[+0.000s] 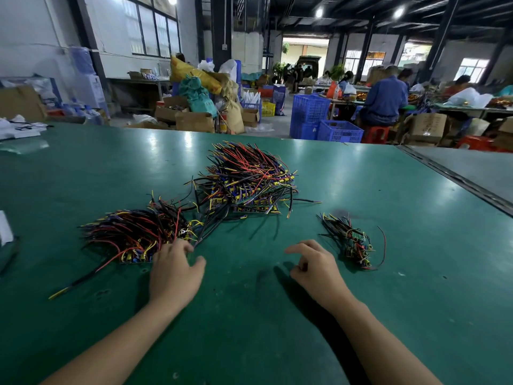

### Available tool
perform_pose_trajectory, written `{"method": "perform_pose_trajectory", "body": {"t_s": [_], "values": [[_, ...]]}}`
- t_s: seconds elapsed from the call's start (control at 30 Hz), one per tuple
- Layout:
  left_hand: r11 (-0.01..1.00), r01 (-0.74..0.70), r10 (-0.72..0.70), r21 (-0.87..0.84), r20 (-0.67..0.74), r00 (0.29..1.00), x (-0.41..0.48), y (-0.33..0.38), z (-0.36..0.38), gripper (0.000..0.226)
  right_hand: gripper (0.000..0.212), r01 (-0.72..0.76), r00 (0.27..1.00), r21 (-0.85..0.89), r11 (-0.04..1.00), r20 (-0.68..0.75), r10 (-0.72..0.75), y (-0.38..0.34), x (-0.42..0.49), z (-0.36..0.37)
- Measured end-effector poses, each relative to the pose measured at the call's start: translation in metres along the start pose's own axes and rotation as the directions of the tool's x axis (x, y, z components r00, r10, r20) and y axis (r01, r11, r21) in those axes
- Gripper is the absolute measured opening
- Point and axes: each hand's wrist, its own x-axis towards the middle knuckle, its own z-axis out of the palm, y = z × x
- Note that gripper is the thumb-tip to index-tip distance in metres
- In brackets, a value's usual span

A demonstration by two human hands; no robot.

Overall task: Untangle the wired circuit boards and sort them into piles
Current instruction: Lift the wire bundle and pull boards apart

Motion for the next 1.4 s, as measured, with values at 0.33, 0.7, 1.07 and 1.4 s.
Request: {"method": "perform_pose_trajectory", "body": {"t_s": [0.33,0.7,1.07,1.4], "values": [[0.805,0.111,-0.045,0.582,-0.126,0.991,0.012,-0.058,-0.032,0.05,0.032,-0.096,0.995,0.052,0.994,-0.002,0.096,0.0,-0.001,-0.006],[0.789,0.133,-0.128,0.6,-0.051,0.99,-0.005,-0.064,-0.038,0.074,0.013,-0.108,0.994,-0.001,0.994,-0.011,0.108,0.008,-0.001,-0.006],[0.857,0.335,-0.36,0.391,-0.009,0.933,0.022,-0.076,-0.054,0.105,0.011,-0.124,0.992,0.008,0.992,-0.018,0.125,0.008,-0.001,-0.002],[0.678,0.572,-0.656,-0.462,-0.029,0.754,0.074,-0.048,-0.054,0.058,0.012,-0.146,0.989,0.02,0.989,-0.019,0.146,0.009,0.0,-0.003]]}}
